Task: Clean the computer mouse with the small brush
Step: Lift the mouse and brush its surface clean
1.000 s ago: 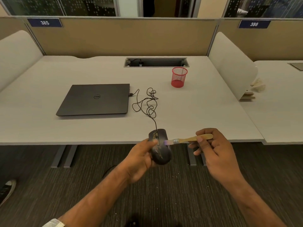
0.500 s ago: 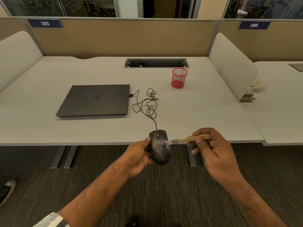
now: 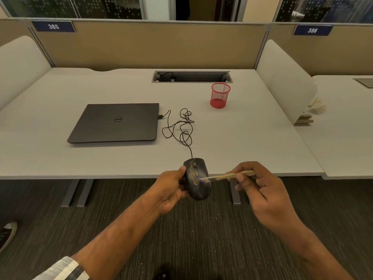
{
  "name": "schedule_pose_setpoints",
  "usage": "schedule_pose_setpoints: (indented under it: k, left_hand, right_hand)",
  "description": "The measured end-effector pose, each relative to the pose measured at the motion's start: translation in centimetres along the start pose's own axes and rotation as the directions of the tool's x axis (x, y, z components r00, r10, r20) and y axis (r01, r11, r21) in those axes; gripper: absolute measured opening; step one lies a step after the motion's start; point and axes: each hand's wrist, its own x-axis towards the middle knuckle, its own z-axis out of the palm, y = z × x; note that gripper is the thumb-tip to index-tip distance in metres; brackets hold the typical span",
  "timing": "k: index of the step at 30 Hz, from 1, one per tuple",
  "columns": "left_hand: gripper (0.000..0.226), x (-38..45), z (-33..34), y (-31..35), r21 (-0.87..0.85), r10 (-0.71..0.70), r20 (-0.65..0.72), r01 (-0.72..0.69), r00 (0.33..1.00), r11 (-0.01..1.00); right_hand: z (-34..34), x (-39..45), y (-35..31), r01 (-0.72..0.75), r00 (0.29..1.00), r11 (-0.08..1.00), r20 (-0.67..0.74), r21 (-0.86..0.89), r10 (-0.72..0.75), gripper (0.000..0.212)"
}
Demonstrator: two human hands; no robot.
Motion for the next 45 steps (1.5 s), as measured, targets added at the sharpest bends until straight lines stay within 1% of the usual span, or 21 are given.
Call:
schedule_pose_setpoints:
  k: [6,8,12,13,15,18,20,23,25,28,30,32,34,36,37,39,43,45]
  left_hand:
    - [0.032,-0.1,0.0,0.3,0.000,-0.011,-0.012,0.011,1.000,1.000]
    - [0.032,-0.2,0.0,0.4,0.003,-0.011,-0.014,0.011,1.000,1.000]
    - [0.033,-0.1,0.0,0.4,0.008,0.004,-0.020,-0.004,1.000,1.000]
    - [0.032,-0.1,0.0,0.4,0.008,0.004,-0.022,-0.004,1.000,1.000]
    - [0.032,0.0,0.0,0.6,-0.001,-0.001,-0.026,0.001,1.000,1.000]
    - [0.031,0.0,0.1,0.7,0.011,0.013,-0.042,-0.012,0.999,1.000]
    - [0.031,0.0,0.2,0.7,0.015,0.015,-0.044,-0.014,0.999,1.000]
    - [0.031,-0.1,0.4,0.6,0.018,0.015,-0.034,-0.014,0.999,1.000]
    - [0.031,-0.2,0.5,0.6,0.026,0.016,-0.033,-0.015,0.999,1.000]
    - [0.030,-0.3,0.6,0.5,0.034,0.014,-0.036,-0.013,0.999,0.999]
    - [0.030,-0.4,0.6,0.6,0.046,0.015,-0.042,-0.013,0.999,0.999]
    - [0.029,-0.4,0.6,0.6,0.052,0.021,-0.047,-0.018,0.999,0.998]
    - [0.030,-0.3,0.5,0.6,0.047,0.022,-0.045,-0.020,0.999,0.999]
    - [0.031,-0.3,0.4,0.5,0.043,0.023,-0.039,-0.022,0.999,0.999]
    - [0.031,-0.3,0.4,0.5,0.044,0.021,-0.037,-0.020,0.999,0.999]
    - [0.030,-0.3,0.4,0.4,0.045,0.016,-0.038,-0.014,0.999,0.999]
    - [0.028,-0.2,0.4,0.5,0.061,0.028,-0.056,-0.025,0.998,0.998]
    - [0.028,-0.2,0.4,0.5,0.063,0.030,-0.056,-0.026,0.998,0.998]
  right_hand:
    - [0.0,-0.6,0.2,0.009,0.990,0.998,0.141,-0.066,0.000,0.016]
    - [-0.3,-0.4,0.1,0.011,0.991,0.998,0.132,-0.055,-0.004,0.015]
    - [-0.4,0.1,0.1,0.007,1.000,1.000,0.014,-0.030,-0.007,0.020]
    - [-0.2,0.1,0.1,0.007,1.000,0.999,0.025,-0.050,-0.006,0.020]
    - [0.2,-0.2,0.4,0.013,0.995,0.995,0.099,-0.095,-0.004,0.018]
    - [0.2,-0.7,0.8,0.031,0.981,0.995,0.196,-0.097,-0.012,0.016]
    - [0.0,-0.7,0.7,0.036,0.981,0.996,0.193,-0.083,-0.019,0.016]
    - [-0.3,-0.1,0.3,0.041,0.992,0.997,0.120,-0.059,-0.034,0.016]
    - [0.0,0.1,0.0,0.056,0.994,0.995,0.103,-0.082,-0.048,0.017]
    - [0.7,-0.3,0.3,0.077,0.984,0.988,0.170,-0.137,-0.053,0.015]
    - [0.7,-0.6,0.6,0.072,0.975,0.989,0.220,-0.131,-0.042,0.017]
    - [0.3,-0.7,0.4,0.071,0.972,0.992,0.232,-0.108,-0.044,0.017]
    - [-0.1,-0.5,0.3,0.092,0.982,0.992,0.173,-0.090,-0.075,0.016]
    - [-0.2,-0.2,0.3,0.127,0.987,0.986,0.108,-0.110,-0.115,0.016]
    - [-0.1,-0.1,0.3,0.139,0.987,0.982,0.099,-0.131,-0.127,0.016]
    - [0.3,-0.3,0.5,0.158,0.982,0.972,0.133,-0.173,-0.136,0.018]
    - [0.4,-1.2,0.9,0.181,0.956,0.964,0.266,-0.194,-0.125,0.018]
    - [0.0,-1.1,0.8,0.169,0.962,0.977,0.239,-0.130,-0.134,0.018]
